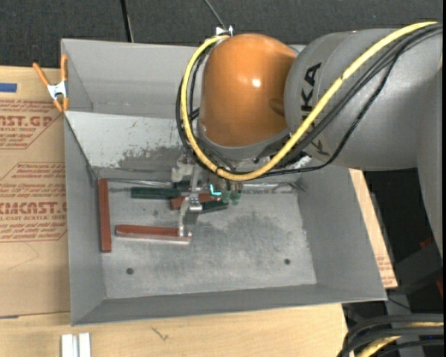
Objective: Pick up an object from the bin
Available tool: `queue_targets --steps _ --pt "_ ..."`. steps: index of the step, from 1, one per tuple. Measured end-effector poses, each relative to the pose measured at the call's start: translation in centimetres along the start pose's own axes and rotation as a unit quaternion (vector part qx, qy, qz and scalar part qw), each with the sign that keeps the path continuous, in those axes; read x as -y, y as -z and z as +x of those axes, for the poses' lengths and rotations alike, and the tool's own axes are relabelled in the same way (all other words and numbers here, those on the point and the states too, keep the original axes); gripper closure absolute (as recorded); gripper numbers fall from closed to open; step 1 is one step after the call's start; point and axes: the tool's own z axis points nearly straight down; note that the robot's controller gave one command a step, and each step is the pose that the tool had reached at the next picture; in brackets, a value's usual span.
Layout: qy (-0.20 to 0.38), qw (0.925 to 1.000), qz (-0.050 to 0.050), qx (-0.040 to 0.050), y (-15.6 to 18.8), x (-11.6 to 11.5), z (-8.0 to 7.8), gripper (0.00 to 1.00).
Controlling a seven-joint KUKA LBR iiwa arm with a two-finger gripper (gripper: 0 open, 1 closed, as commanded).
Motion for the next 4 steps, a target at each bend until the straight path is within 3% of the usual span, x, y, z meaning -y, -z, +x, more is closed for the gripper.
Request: queue_targets --steps 1,2,3,4 --pt "-0.001 1.0000 -0.001 0.0038 0.4 0.1 -0.2 0.00" --pt "-0.035 0.9994 -0.001 0.0059 -5.8 -0.4 -0.1 0.00" --pt "-0.050 0.9988 0.000 0.0010 -9.5 -0.7 0.6 0.00" --pt "-0.083 0.9966 -0.001 0.0037 -9.0 -1.1 0.3 0.00"
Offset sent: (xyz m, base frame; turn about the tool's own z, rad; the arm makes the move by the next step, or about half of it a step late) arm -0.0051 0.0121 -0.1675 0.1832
